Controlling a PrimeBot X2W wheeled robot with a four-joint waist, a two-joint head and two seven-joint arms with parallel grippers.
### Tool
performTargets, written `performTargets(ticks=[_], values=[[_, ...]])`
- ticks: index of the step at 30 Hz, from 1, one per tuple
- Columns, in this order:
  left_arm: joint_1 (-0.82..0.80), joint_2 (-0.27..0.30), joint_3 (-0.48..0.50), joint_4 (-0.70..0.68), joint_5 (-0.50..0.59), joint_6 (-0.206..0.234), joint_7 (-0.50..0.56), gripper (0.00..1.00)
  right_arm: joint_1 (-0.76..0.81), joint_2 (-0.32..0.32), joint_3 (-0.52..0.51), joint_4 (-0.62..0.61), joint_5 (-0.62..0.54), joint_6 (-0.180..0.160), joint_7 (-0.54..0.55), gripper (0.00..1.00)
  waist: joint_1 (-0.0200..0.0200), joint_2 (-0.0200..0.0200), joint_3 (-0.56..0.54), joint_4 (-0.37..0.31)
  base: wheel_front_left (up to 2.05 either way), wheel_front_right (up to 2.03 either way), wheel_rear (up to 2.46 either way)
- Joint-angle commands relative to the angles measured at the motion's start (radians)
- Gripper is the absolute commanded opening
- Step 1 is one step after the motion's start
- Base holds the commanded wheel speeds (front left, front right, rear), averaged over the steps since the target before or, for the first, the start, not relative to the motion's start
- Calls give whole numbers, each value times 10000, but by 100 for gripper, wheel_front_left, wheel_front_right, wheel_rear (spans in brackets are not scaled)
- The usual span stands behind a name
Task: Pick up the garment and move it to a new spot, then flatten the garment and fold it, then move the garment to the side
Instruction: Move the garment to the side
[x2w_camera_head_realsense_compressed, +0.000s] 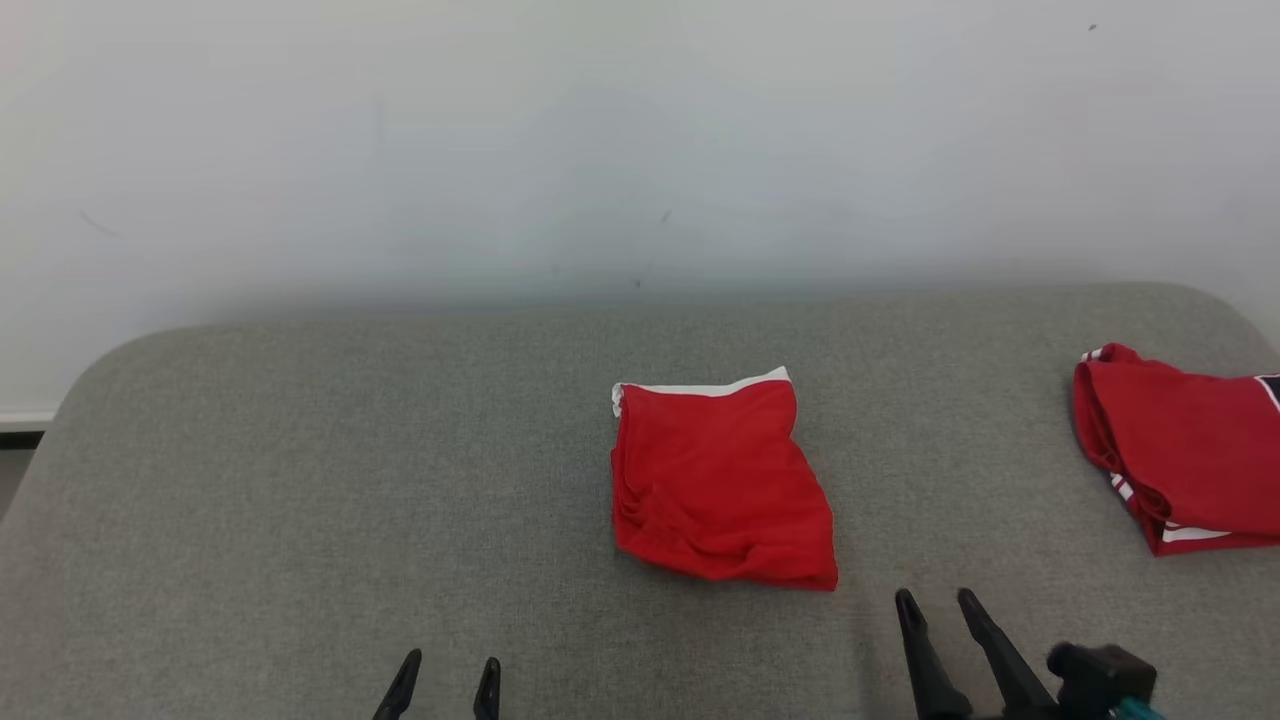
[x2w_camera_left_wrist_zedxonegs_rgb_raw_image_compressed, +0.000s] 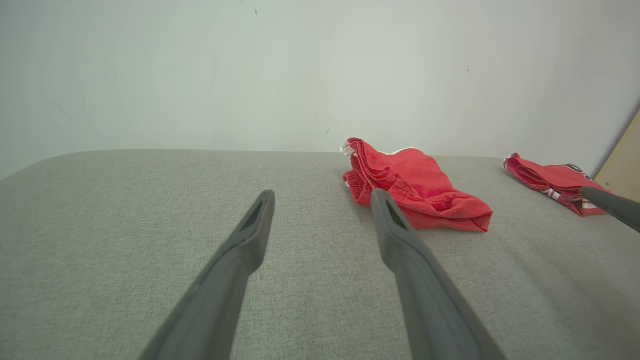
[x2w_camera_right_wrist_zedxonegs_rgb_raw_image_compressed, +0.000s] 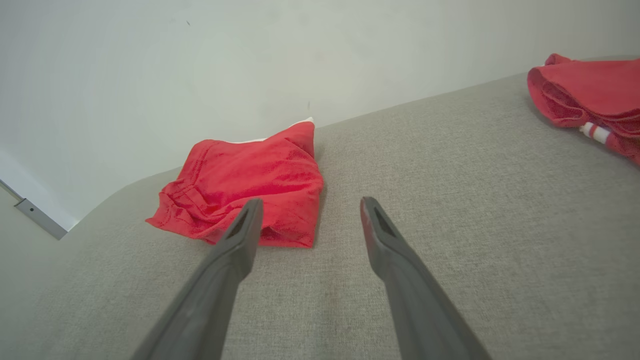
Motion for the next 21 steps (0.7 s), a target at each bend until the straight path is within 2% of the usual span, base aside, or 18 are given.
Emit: performTargets(ticks=[1, 13, 21], values=[[-56, 4, -68, -8, 105, -45, -37, 100, -370, -32, 210, 281, 348, -5, -35, 100, 0, -1, 181, 85, 0, 0, 0], [-646, 7, -693, -41, 28, -32, -37, 100, -3679, -535, 1886, 2882, 3756, -5, 163, 100, 0, -1, 1240, 872, 0, 0, 0], [-1193, 6, -1052, 26, -6, -43, -36, 100, -5227, -1102, 2482, 3872, 6042, -5, 491, 100, 0, -1, 2034, 1508, 0, 0, 0]])
